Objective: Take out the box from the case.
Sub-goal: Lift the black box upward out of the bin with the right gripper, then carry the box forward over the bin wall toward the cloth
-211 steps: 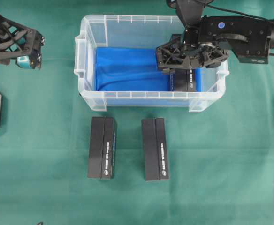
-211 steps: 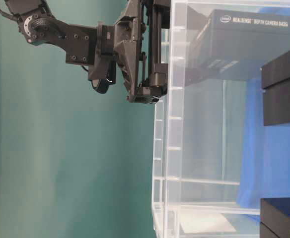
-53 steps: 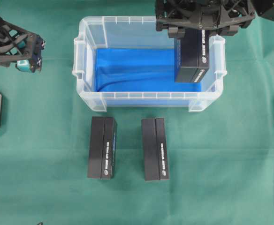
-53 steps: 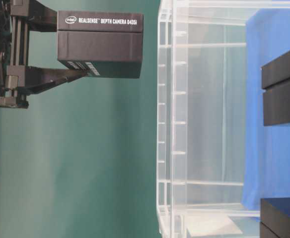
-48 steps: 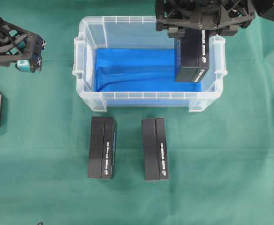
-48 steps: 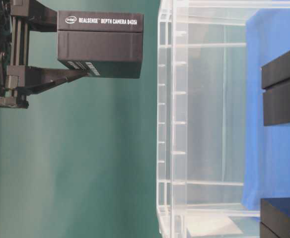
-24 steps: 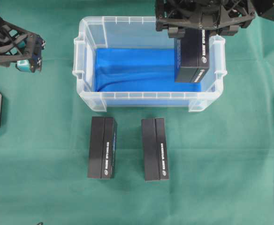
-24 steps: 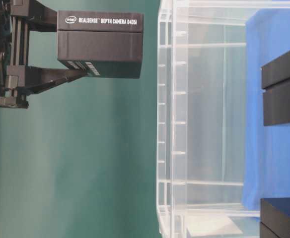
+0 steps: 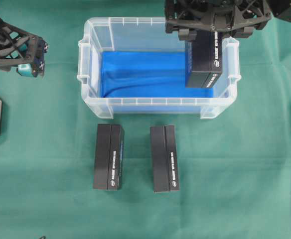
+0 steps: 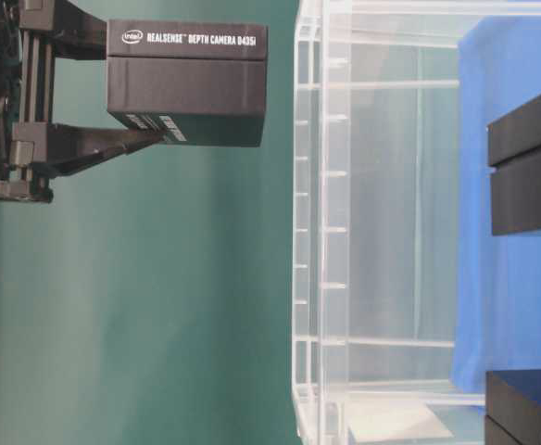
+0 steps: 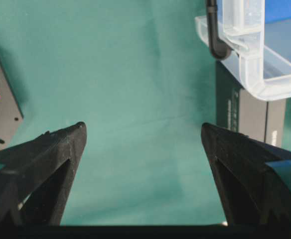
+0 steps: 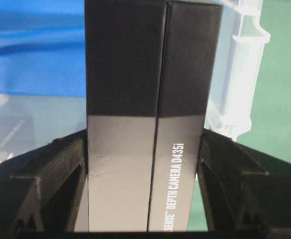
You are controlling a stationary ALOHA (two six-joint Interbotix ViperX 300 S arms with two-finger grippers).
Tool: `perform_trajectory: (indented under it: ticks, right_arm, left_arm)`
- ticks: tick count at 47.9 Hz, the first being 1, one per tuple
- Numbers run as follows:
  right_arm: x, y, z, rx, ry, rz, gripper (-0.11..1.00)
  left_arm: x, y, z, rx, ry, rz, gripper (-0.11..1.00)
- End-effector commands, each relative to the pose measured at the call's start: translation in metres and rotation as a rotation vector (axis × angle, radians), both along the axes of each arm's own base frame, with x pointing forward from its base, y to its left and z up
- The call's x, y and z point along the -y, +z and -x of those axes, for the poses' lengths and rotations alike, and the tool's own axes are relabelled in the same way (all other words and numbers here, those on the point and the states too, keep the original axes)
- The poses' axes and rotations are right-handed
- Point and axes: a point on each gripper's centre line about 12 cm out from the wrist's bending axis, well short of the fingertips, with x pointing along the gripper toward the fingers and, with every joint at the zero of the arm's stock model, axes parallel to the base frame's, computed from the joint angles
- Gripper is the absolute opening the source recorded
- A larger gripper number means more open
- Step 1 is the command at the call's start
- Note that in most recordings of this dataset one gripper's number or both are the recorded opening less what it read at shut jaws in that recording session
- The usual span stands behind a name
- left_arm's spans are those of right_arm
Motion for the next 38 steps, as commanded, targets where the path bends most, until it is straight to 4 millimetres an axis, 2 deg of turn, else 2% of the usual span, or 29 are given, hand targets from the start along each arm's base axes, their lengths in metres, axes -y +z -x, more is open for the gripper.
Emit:
perform_trajectory:
  ticks: [1,17,38]
  right_arm:
    - [-0.008,0.024,0.007,0.064,0.018,0.015,0.65]
    - [-0.040,0.031,0.006,0.087,0.062,0.013,0.65]
    - [-0.126,0.031,0.003,0.105,0.091,-0.029,0.65]
  left_arm:
    - [0.000,0.009,0.001,0.031,-0.003,-0.011,0.97]
    - [0.001,0.009,0.000,0.031,-0.009,-0.010,0.97]
    - [0.002,0.009,0.000,0.031,-0.015,-0.010,0.97]
